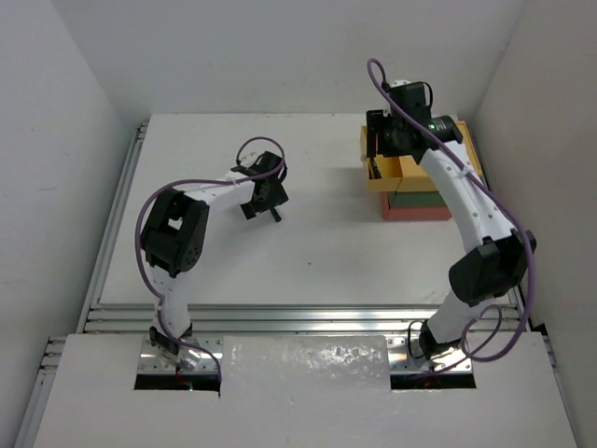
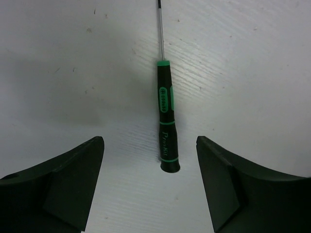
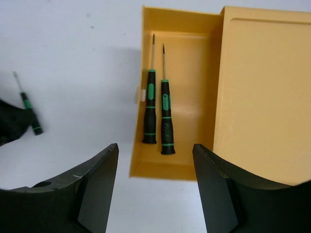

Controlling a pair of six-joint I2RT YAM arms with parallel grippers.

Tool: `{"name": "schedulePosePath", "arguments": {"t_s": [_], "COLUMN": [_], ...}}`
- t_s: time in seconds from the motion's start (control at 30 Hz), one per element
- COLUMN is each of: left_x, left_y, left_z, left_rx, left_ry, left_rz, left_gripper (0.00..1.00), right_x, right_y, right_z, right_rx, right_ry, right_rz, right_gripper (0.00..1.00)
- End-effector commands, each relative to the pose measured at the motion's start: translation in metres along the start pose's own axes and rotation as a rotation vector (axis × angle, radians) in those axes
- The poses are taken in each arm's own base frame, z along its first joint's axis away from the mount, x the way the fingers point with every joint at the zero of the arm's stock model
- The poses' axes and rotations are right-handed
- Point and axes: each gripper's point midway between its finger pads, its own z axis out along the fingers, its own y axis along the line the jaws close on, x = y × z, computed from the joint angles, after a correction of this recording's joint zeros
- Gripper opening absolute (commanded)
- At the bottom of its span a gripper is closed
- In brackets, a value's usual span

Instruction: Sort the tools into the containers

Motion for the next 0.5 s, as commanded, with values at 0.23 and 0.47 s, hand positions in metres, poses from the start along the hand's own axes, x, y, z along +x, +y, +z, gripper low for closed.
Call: {"name": "schedulePosePath", "arguments": {"t_s": [0.23,0.47], "left_x": [0.002,0.018], "left_y": [-0.01,-0.018], "left_z": [0.026,0.039], "left_rx": [-0.045,0.01], "left_ry": [0.007,0.077], "left_rz": [-0.001,0.104], "left_gripper": [0.42,0.0], "right_x": [-0.018,0.012], "right_y": [0.066,0.117], "right_z": [-0.084,-0.101], "right_rx": [-0.261,-0.525], "right_ry": [-0.214,-0.214], "right_rz": [-0.025,-0.048], "right_gripper": [0.65,0.66]}}
